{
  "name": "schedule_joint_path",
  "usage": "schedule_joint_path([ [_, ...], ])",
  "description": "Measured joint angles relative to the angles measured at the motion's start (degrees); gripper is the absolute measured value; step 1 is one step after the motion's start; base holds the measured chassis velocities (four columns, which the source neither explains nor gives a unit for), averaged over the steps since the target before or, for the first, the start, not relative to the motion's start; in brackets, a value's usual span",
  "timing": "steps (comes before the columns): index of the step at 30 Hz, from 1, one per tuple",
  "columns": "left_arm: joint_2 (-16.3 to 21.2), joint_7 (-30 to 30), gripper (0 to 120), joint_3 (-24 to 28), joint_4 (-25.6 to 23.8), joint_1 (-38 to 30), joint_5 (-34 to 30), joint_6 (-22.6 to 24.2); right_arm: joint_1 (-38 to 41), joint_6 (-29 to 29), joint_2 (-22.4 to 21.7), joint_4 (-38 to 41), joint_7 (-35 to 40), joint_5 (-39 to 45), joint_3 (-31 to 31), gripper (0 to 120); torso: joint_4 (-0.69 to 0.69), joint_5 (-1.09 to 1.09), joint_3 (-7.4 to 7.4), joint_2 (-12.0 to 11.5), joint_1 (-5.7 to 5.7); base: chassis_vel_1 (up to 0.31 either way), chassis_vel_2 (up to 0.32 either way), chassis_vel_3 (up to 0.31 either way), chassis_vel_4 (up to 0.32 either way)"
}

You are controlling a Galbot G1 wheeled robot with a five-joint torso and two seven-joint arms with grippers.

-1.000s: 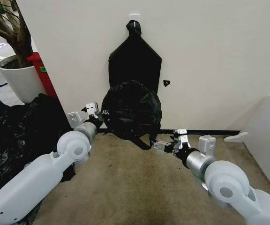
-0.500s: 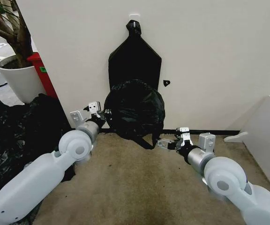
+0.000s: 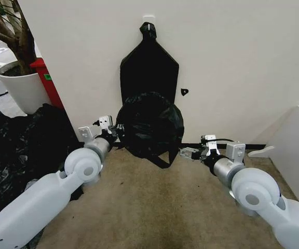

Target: Place the garbage bag over the trash bin.

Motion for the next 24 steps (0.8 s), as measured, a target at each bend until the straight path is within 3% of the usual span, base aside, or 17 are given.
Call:
schedule_joint_path([
  [11,1.0,1.7,1,-0.3,-0.7,2.5,2.2,-0.1,0.5,0.4,-0.2,-1.3,0.4,0.2,1.2,100,0.01,-0.01,0.00,0.0,0.00,0.000,0.000,0.000,0.000],
  [24,2.4,3.8,1,-2.5,-4.8,4.6,-0.8,0.2,0.1,0.3,1.5,-6.7,-1.6,0.2,0.2,100,0.00,0.00,0.00,0.0,0.00,0.000,0.000,0.000,0.000],
])
